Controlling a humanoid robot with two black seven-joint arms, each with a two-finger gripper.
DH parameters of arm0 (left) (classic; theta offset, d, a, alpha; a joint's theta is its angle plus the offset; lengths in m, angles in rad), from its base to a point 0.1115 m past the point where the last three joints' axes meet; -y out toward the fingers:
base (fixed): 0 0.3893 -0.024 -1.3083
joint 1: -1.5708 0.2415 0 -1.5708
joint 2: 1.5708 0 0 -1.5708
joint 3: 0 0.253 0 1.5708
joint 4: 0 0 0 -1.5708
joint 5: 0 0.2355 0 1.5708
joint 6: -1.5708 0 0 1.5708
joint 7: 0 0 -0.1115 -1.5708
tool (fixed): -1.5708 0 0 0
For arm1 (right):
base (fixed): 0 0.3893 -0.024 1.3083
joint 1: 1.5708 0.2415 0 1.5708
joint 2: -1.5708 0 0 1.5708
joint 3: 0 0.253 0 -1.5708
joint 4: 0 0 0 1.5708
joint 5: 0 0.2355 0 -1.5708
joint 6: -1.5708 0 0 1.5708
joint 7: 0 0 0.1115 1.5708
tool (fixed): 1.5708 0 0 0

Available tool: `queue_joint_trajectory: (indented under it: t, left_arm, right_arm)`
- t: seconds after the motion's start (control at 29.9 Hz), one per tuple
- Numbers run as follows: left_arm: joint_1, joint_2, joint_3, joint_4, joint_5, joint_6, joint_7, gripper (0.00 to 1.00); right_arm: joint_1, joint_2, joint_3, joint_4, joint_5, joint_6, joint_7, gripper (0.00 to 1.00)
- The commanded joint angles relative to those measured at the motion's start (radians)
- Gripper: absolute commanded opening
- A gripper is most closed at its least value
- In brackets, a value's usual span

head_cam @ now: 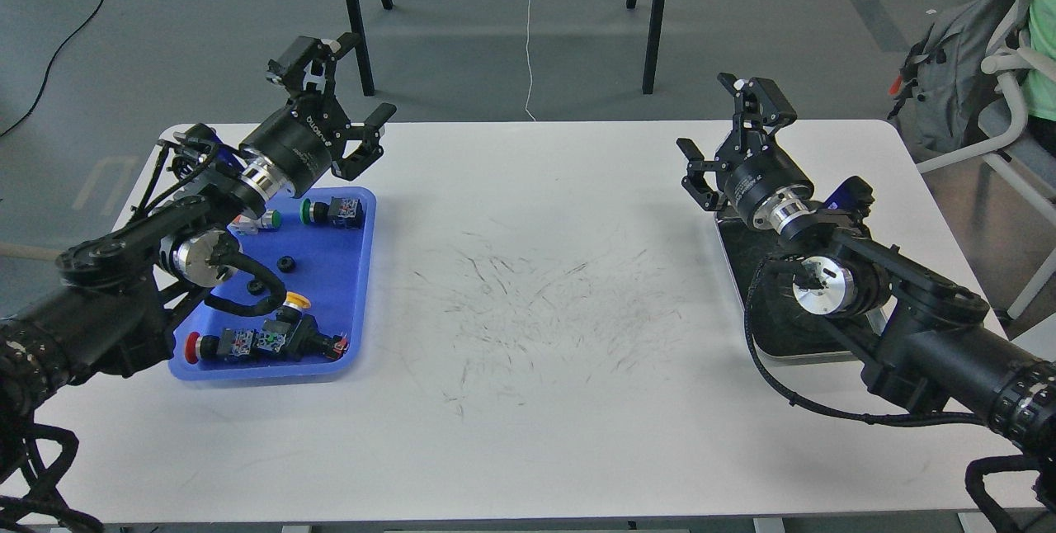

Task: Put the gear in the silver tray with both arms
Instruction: 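Move the left gripper over the blue tray toward the small black gear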

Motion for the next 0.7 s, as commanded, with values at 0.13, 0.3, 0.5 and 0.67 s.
queue_joint_trajectory:
  t: [0.13,0.3,0.5,0.67]
  left_arm:
    - [0.002,0.009,0.0,-0.002,0.006,-0.011,0.0,1.0]
    - [0.001,0.004,-0.005,0.006,0.001,-0.011,0.0,1.0]
    - [0.001,-0.001,0.002,0.018,0.001,0.0,0.0,1.0]
    - [0.002,0.003,0.005,0.018,0.003,0.0,0.0,1.0]
  right_arm:
    - [0.0,0.001,0.003,-0.005,0.0,-0.002,0.0,1.0]
    - [0.0,0.001,0.003,-0.003,0.0,-0.002,0.0,1.0]
    - [-0.006,0.001,0.011,-0.005,0.001,-0.007,0.0,1.0]
    - [-0.006,0.001,0.015,-0.005,0.001,-0.008,0.0,1.0]
